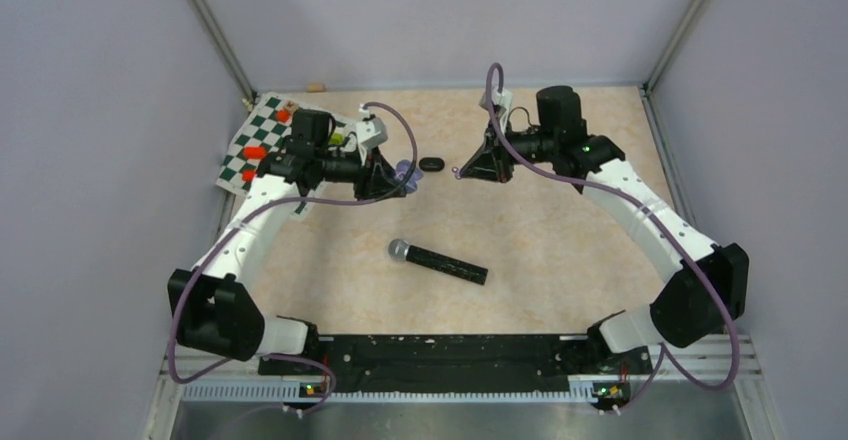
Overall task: Insert the wireless bluetooth earbuds into the charging case
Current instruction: Pick up the earbud from the center of the board, then place the earbud in the charging case.
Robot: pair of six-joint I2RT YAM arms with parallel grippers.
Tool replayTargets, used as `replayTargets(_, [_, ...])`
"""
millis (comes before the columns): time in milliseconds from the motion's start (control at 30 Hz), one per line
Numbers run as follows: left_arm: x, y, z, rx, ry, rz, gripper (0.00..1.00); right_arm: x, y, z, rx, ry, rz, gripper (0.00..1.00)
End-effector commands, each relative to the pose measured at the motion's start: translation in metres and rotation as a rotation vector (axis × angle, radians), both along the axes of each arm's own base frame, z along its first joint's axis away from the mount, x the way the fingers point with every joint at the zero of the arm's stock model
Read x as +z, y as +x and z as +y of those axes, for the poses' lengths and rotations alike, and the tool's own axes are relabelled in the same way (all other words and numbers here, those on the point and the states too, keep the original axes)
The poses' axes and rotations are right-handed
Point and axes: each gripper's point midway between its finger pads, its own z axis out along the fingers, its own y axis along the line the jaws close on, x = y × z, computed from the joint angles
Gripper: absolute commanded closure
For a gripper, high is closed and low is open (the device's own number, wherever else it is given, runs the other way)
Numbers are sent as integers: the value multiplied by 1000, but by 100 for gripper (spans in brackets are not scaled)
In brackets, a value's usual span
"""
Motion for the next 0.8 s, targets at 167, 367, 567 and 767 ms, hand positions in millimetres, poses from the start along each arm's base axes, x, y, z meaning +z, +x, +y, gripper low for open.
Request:
replayTargets(167, [-9, -22, -33, -129, 17, -12, 100, 28, -51, 5, 217, 133, 9, 95])
replayTargets(367, [-1, -34, -36, -165, -12, -23, 100, 22, -61, 6, 281, 150, 41, 95])
replayTargets(567, [-11, -38, -39, -178, 5, -24, 100, 21, -69, 6, 323, 165, 57, 94])
replayTargets(767, [-13, -42, -42, -194, 5, -25, 100, 14, -70, 7, 336, 162, 66, 94])
